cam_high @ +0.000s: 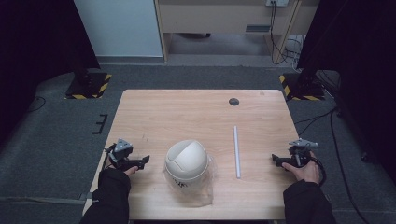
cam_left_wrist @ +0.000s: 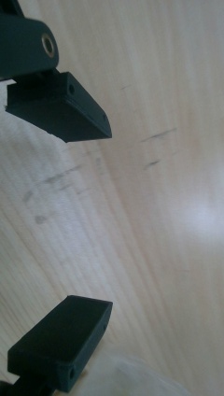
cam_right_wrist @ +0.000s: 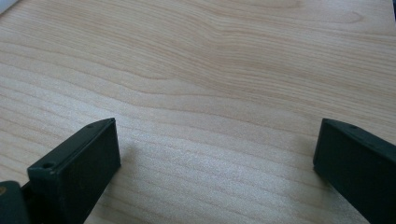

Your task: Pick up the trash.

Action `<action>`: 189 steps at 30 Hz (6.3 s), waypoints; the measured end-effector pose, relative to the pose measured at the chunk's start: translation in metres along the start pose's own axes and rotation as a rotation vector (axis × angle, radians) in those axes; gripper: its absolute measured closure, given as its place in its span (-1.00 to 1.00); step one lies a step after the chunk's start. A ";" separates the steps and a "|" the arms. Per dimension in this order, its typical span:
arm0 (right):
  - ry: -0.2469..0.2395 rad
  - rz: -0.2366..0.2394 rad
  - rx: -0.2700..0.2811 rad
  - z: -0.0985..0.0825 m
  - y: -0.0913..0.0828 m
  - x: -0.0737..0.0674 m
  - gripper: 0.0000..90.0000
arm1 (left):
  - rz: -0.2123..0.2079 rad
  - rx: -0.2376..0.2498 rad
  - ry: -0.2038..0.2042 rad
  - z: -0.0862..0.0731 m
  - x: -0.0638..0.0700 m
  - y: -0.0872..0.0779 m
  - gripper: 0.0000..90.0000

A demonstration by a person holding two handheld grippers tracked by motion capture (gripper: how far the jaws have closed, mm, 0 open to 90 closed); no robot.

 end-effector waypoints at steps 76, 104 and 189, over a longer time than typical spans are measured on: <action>-0.023 0.026 0.000 -0.001 -0.001 -0.002 -0.98 | -0.577 0.186 0.207 0.067 0.139 -0.040 -0.70; 0.021 0.020 0.007 0.002 -0.005 -0.002 -0.69 | -0.516 0.289 0.122 0.086 0.115 -0.066 -0.70; -0.048 0.260 0.301 0.099 -0.002 -0.103 0.77 | -0.037 0.093 -0.097 0.004 0.000 -0.019 -0.61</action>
Point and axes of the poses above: each handheld gripper's, and its own axes: y roughly forward along the jaws, z roughly out of its top, x roughly to its right, the point moved 2 cm from there along y, roughly forward along the jaws, and after that the axes turned 8 degrees about x, right-handed, at the moved point
